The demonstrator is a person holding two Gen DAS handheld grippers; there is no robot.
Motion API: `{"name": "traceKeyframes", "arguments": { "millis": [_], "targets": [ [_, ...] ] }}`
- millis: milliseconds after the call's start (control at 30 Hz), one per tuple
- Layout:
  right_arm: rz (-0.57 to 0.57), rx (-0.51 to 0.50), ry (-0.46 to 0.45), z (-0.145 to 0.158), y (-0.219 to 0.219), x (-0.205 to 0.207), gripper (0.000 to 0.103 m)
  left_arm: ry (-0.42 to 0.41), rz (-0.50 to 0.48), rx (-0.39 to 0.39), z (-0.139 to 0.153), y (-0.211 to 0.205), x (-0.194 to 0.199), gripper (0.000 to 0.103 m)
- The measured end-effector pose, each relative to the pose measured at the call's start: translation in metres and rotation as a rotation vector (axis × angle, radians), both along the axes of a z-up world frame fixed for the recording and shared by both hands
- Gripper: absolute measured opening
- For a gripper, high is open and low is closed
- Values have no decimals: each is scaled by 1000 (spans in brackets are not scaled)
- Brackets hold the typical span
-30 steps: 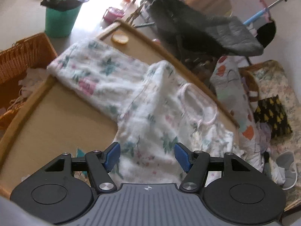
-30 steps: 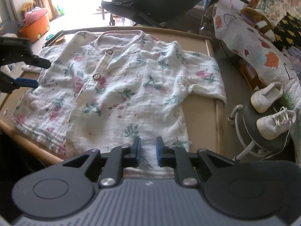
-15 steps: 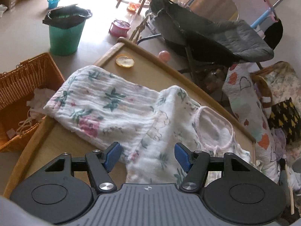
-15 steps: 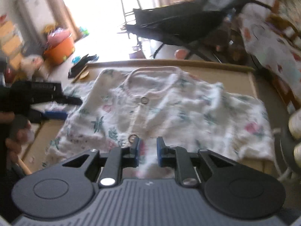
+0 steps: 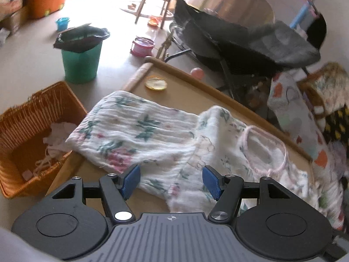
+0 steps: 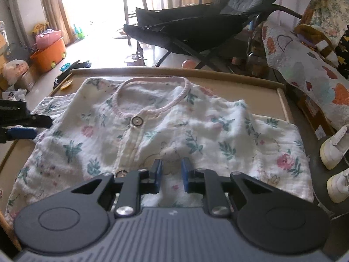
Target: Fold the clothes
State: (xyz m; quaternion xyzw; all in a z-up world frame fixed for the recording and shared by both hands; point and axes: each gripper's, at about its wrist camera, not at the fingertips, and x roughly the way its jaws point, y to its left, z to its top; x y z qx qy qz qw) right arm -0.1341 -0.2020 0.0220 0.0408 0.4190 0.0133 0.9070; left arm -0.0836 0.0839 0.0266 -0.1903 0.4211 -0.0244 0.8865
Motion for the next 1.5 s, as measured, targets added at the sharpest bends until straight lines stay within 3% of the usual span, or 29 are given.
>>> {"name": "traceKeyframes", "arguments": {
  "millis": [167,267,367,467,533,600,667,767,900,1000,1100,1300,1400,1500],
  "targets": [
    [-38,63,19,3,-7,3,23,-1,8,-9,1,7,-3,65],
    [-88,103,-55,16,-25,-10,29,-4,-5,4,1,7,-4,65],
    [-194,61,-115,29,-57,-25,33,-7,-24,25,1,4,-6,65],
    [-330,53,-86,25,-110,-29,35,-12,-15,21,2,4,-8,65],
    [-397,138,-63,15,-147,-34,35,-23,-3,-7,1,7,-12,65],
    [-450,319,-42,4,-179,-39,35,-31,6,-52,-1,12,-19,65],
    [-448,389,-47,4,-189,-38,35,-35,16,-108,-3,18,-28,65],
    [-374,247,-46,9,-179,-28,34,-12,6,-171,-7,27,-46,66],
    [-333,226,43,3,-183,-19,32,34,8,-263,-6,35,-67,67],
    [-325,248,85,0,-188,-18,31,72,-44,-240,1,33,-82,68],
    [-323,257,107,-2,-189,-20,31,51,-54,-224,5,37,-103,68],
    [-297,289,138,-6,-181,-20,26,-40,90,-370,0,63,-127,68],
    [-278,275,136,-6,-175,-19,22,-37,114,-373,-3,61,-124,69],
    [-290,269,121,-5,-174,-22,19,-34,77,-367,-4,52,-117,69]
  ]
}}
